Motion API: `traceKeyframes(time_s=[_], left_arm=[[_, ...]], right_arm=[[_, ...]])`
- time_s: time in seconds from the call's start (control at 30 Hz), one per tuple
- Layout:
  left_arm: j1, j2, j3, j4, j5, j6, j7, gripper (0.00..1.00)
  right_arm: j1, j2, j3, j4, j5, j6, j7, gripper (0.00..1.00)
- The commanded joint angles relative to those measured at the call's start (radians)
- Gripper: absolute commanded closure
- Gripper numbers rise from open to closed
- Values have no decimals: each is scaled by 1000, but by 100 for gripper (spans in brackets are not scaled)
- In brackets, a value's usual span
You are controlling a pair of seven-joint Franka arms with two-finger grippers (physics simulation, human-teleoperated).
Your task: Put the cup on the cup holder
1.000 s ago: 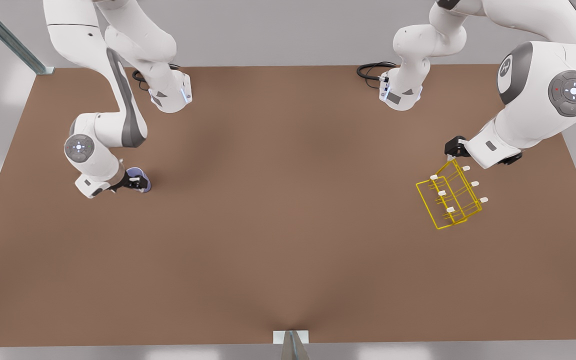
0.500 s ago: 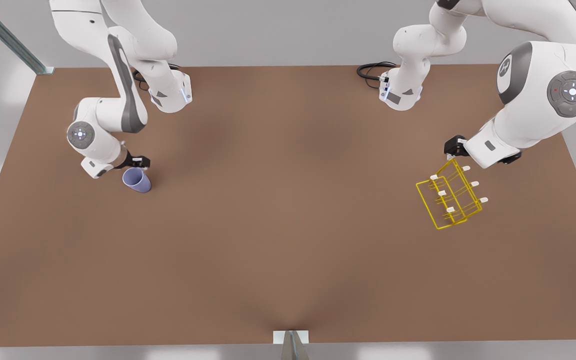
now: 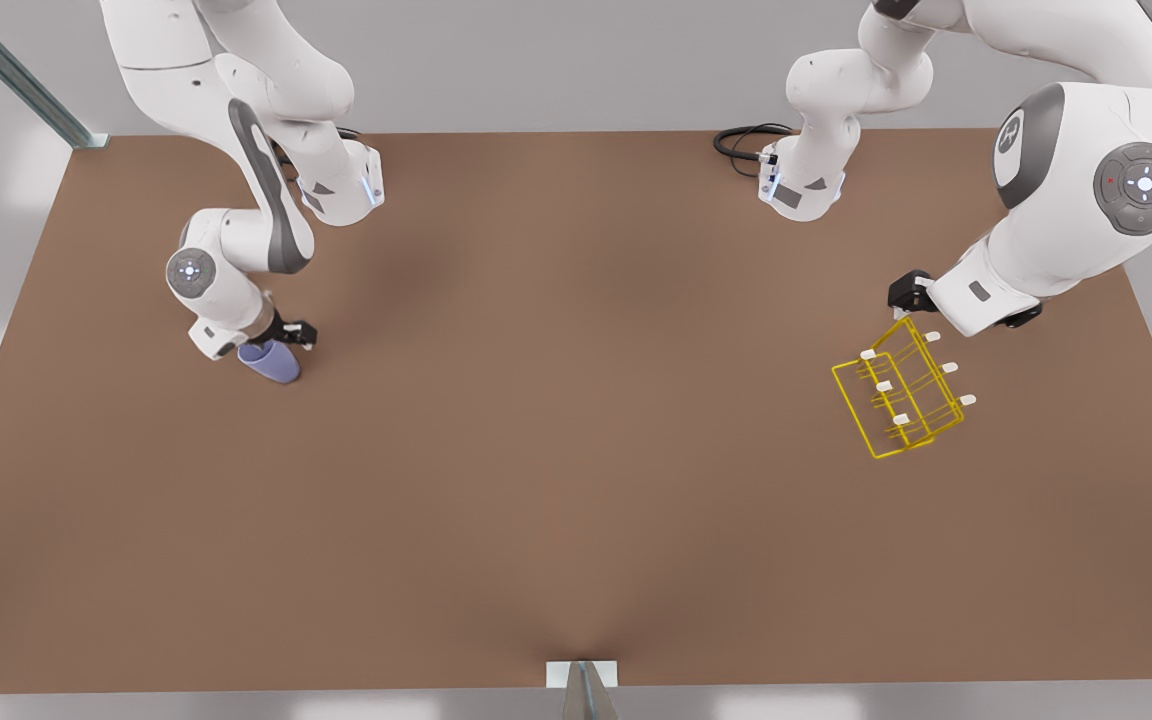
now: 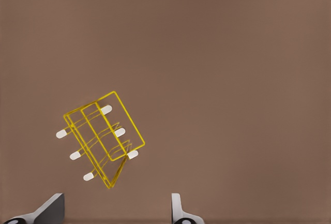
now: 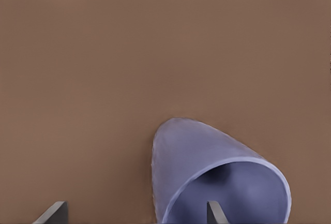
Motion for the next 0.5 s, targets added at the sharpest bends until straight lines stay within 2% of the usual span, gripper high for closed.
traceKeyframes(time_s=[0.0,0.47], left_arm=[[0,-1,-1,0,0,-4,1,0],[2,-1,0,0,0,-4,1,0]], right_arm=[[-16,4,-1,0,2,106,-18,0],[-5,57,1,0,2,135,35,0]])
